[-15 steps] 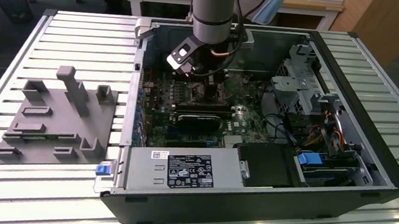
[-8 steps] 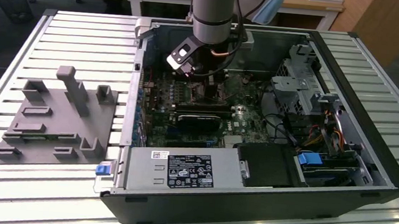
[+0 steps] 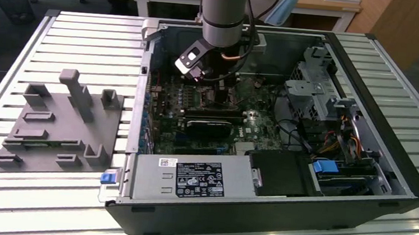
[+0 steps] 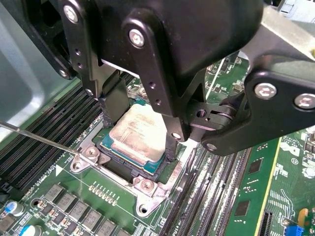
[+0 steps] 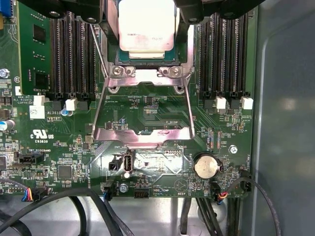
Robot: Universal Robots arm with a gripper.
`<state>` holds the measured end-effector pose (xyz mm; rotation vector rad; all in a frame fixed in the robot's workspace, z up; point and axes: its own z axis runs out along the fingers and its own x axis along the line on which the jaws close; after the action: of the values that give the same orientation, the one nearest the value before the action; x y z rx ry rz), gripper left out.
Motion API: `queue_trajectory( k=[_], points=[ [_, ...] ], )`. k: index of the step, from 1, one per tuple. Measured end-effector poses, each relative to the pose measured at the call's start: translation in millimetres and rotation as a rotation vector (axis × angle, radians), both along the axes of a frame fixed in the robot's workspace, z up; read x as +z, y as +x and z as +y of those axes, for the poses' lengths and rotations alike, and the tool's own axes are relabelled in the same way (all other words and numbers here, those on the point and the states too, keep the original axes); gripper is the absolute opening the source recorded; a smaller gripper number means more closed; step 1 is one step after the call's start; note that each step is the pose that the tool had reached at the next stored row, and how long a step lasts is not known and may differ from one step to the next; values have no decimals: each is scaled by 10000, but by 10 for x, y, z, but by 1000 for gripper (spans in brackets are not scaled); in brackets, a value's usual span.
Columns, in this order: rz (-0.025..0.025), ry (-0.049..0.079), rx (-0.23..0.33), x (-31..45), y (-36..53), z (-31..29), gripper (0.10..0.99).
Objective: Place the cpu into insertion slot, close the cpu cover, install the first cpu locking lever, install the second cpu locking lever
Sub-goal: 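Place the cpu into insertion slot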
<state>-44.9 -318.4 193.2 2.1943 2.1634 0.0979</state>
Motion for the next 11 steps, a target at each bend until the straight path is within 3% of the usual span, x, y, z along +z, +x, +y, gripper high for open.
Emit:
queue_trajectory(
  k=[5,6,11],
  points=[
    [0,1,0,-2,0,0,549],
    [-1,1,0,-2,0,0,612],
    [0,0,0,-2,0,0,612]
  ],
)
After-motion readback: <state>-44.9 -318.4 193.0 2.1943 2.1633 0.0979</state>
